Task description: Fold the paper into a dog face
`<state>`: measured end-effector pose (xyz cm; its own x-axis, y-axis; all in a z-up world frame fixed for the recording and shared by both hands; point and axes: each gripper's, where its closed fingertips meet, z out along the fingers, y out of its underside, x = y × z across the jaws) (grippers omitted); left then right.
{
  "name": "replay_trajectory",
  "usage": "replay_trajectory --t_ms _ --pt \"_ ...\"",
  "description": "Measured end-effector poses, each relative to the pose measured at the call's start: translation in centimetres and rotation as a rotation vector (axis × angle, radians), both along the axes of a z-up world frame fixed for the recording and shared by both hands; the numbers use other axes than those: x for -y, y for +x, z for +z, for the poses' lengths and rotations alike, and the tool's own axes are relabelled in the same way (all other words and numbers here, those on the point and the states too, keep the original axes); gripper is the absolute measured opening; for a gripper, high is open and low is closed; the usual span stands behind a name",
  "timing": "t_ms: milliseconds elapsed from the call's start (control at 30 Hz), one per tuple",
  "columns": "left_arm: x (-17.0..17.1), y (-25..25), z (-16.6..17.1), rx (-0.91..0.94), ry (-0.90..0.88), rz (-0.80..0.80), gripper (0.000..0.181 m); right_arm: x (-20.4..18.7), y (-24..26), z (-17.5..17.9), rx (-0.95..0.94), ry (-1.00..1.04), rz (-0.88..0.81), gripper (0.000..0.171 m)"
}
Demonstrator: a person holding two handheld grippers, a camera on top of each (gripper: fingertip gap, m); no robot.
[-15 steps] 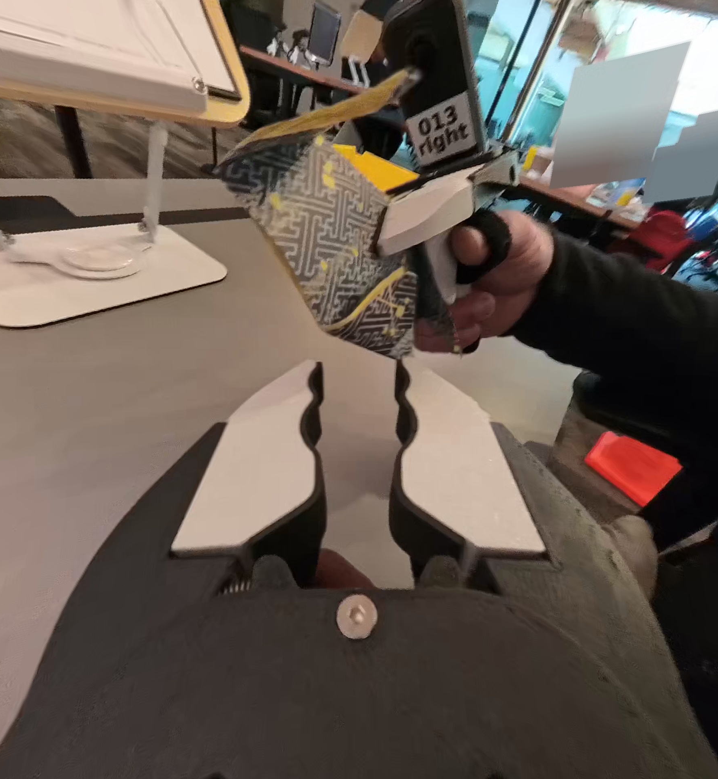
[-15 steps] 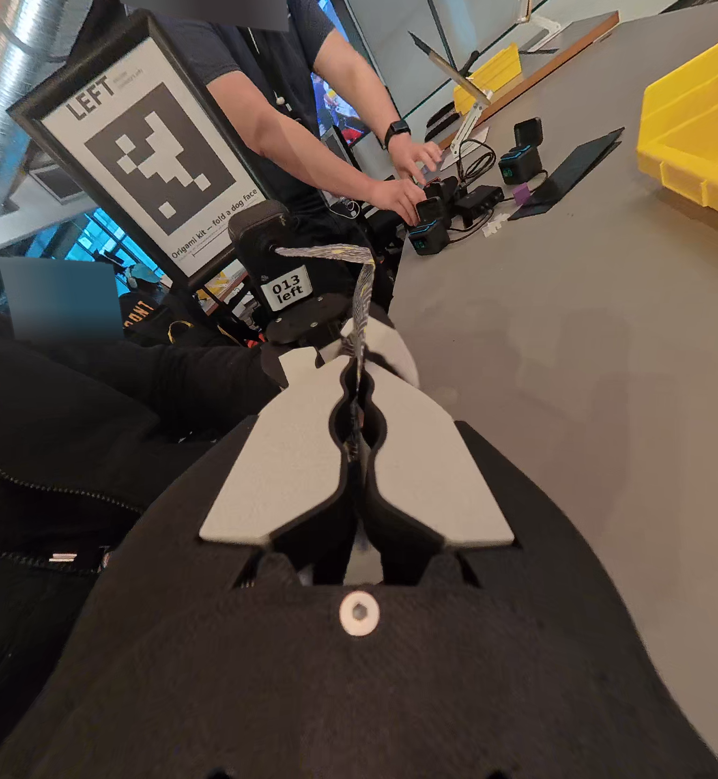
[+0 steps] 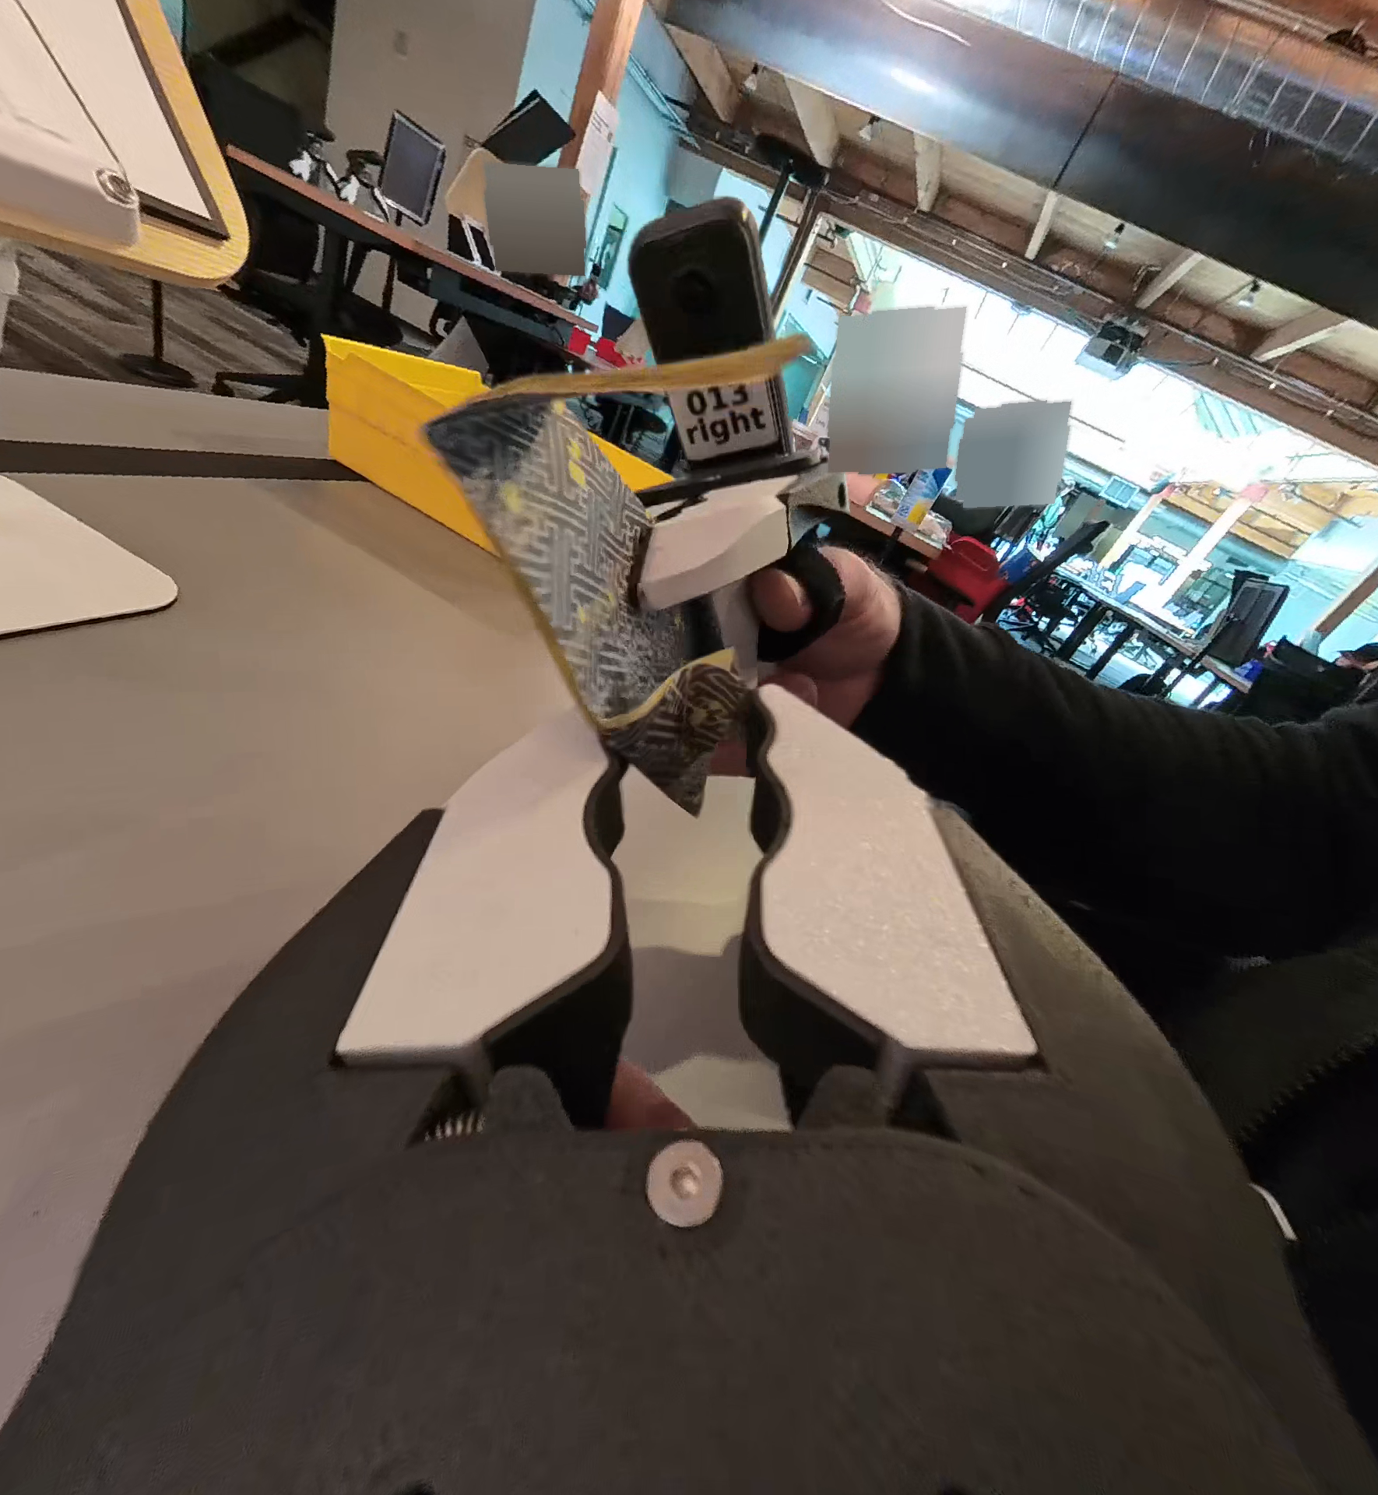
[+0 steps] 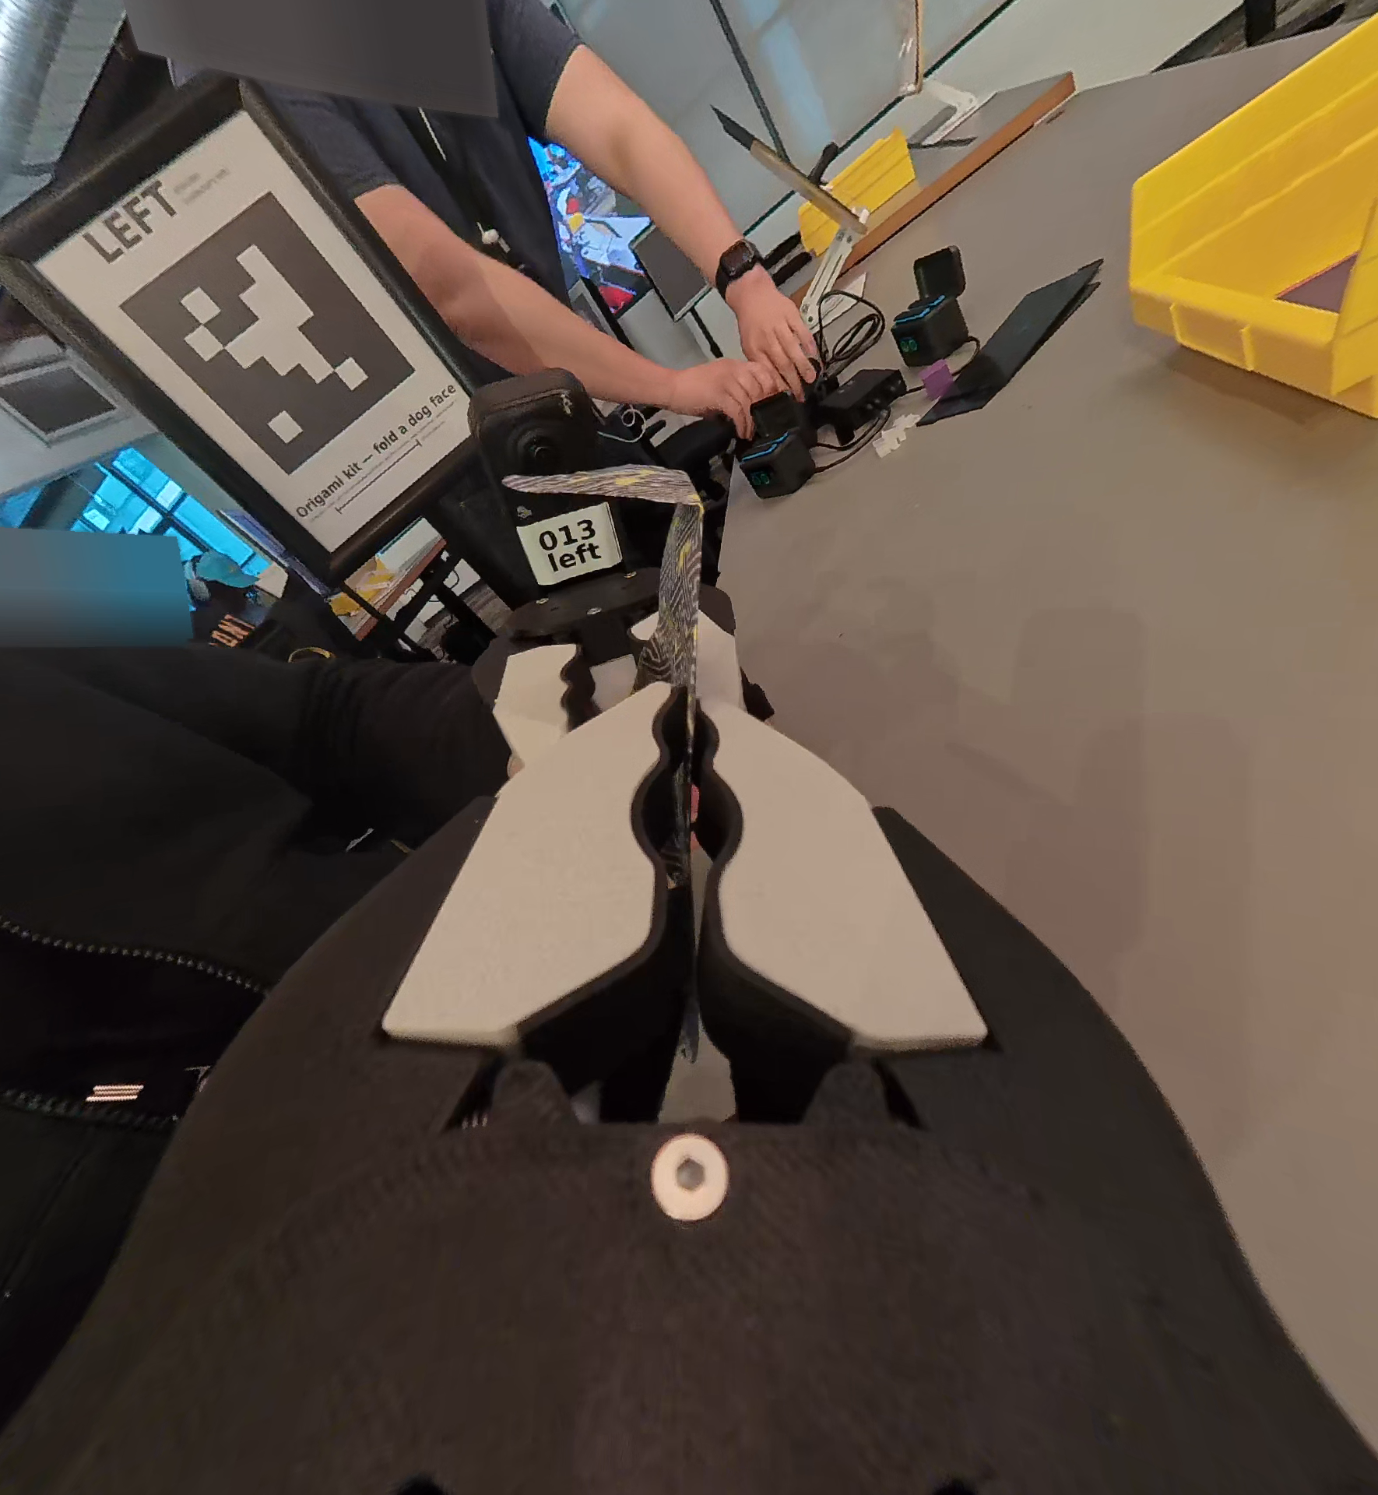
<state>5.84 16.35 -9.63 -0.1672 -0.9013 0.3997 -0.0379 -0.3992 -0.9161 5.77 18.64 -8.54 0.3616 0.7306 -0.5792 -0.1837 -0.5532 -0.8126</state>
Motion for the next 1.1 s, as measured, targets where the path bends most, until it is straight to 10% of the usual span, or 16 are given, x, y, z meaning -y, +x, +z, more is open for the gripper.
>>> replay_trajectory --t_ms 133,800,1100 --pt "0.1 0.7 -0.1 0.009 -0.017 -0.005 0.000 0.8 0.5 -0.2 0.004 -0.006 -0.028 0.000" --pt "-0.3 0.5 -0.8 -0.040 -0.186 -0.122 0.000 1.3 1.5 -1.1 0.109 -0.002 -0.016 0.000" --pt "-2.0 -0.7 -0.7 -0.019 -0.196 -0.058 0.036 0.1 2.3 0.0 0.060 0.009 -0.041 0.000"
